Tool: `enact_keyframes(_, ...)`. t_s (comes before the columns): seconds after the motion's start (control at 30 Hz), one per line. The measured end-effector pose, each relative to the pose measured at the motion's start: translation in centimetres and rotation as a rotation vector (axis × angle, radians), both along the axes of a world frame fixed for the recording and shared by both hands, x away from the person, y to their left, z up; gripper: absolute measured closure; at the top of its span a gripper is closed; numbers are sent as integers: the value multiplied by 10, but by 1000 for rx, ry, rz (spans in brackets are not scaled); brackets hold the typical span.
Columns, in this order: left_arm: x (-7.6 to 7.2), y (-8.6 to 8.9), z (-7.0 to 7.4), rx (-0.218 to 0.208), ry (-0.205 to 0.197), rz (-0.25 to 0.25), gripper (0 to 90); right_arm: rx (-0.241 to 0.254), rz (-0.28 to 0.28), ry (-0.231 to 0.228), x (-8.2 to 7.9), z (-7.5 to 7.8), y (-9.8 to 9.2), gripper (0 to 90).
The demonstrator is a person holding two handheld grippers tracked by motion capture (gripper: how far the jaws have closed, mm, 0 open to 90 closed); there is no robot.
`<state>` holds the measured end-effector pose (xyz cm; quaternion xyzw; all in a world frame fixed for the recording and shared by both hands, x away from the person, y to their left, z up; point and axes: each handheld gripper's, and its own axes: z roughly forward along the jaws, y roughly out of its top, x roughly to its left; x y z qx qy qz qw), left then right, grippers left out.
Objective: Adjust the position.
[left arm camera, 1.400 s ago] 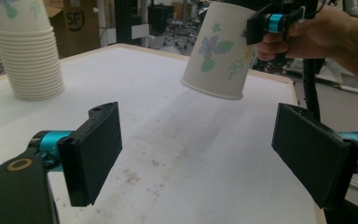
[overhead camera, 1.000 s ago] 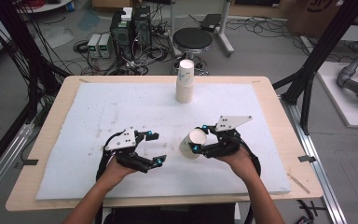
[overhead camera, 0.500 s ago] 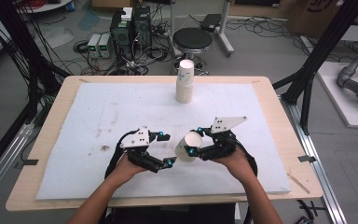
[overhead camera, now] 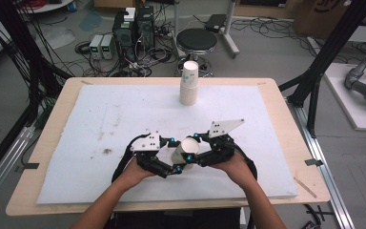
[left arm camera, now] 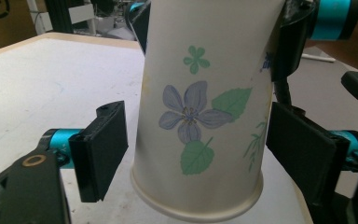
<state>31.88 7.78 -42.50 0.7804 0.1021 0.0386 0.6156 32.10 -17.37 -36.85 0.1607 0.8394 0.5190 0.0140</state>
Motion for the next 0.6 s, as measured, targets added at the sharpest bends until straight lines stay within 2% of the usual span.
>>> enact_keyframes(0.1,0,-1,-1,0,-1,-13,237,20,8,13,0,-1,0,358)
enact_keyframes(0.27,-1,-1,0,14,-7,-34,298,21,16,22,0,-3,0,353)
enact_keyframes(0.3,-1,-1,0,15,-6,-35,306,24,14,18,0,-3,0,334)
enact_keyframes(0.33,-1,0,1,21,-6,-35,316,25,0,21,0,-4,1,244)
enact_keyframes(0.37,-2,0,2,32,-2,-37,322,21,-21,29,-1,-4,1,164)
enact_keyframes(0.4,-2,0,3,48,-3,-38,327,17,-30,25,0,-4,1,160)
enact_keyframes(0.53,-3,0,10,141,-13,-53,341,11,1,17,-2,-1,-1,160)
enact_keyframes(0.6,-2,0,14,176,-7,-54,346,-12,11,1,-3,2,-1,160)
